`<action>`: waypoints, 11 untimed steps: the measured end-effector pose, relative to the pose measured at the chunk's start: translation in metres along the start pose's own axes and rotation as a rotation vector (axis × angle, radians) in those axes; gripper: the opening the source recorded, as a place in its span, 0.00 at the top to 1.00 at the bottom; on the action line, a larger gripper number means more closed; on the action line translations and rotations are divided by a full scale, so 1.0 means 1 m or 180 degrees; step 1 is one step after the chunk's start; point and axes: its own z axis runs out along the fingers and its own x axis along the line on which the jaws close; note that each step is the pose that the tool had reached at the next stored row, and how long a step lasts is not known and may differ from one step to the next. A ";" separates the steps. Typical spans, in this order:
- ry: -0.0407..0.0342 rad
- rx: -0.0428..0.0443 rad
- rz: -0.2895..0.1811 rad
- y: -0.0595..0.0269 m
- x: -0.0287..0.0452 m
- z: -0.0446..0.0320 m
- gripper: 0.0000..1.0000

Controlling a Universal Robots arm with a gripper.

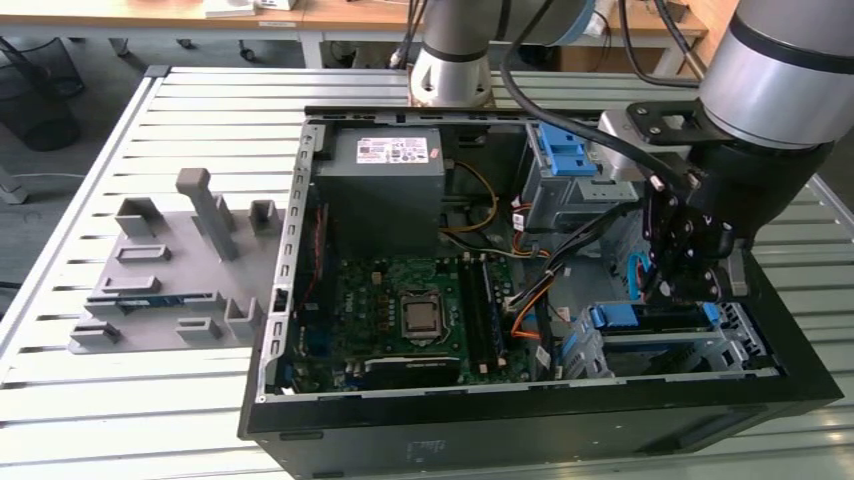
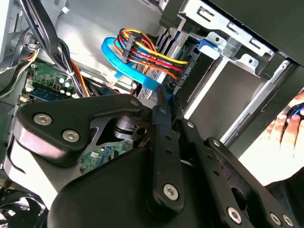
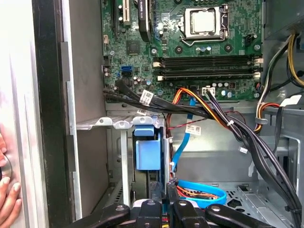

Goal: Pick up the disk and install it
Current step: 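Insert the second disk wire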

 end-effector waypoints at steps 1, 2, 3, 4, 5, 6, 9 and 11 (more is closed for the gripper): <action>-0.0002 0.0000 0.0000 0.0000 0.0004 0.0002 0.84; -0.0004 0.0000 0.0000 0.0000 0.0008 0.0004 0.84; -0.0006 0.0000 0.0001 0.0000 0.0014 0.0005 0.84; -0.0007 0.0000 0.0001 -0.0001 0.0020 0.0007 0.84; -0.0008 -0.0001 0.0001 -0.0001 0.0024 0.0009 0.84; -0.0009 -0.0001 0.0002 -0.0001 0.0029 0.0011 0.84; -0.0011 -0.0001 0.0004 -0.0001 0.0042 0.0017 0.84; -0.0014 -0.0001 0.0006 -0.0001 0.0044 0.0020 0.84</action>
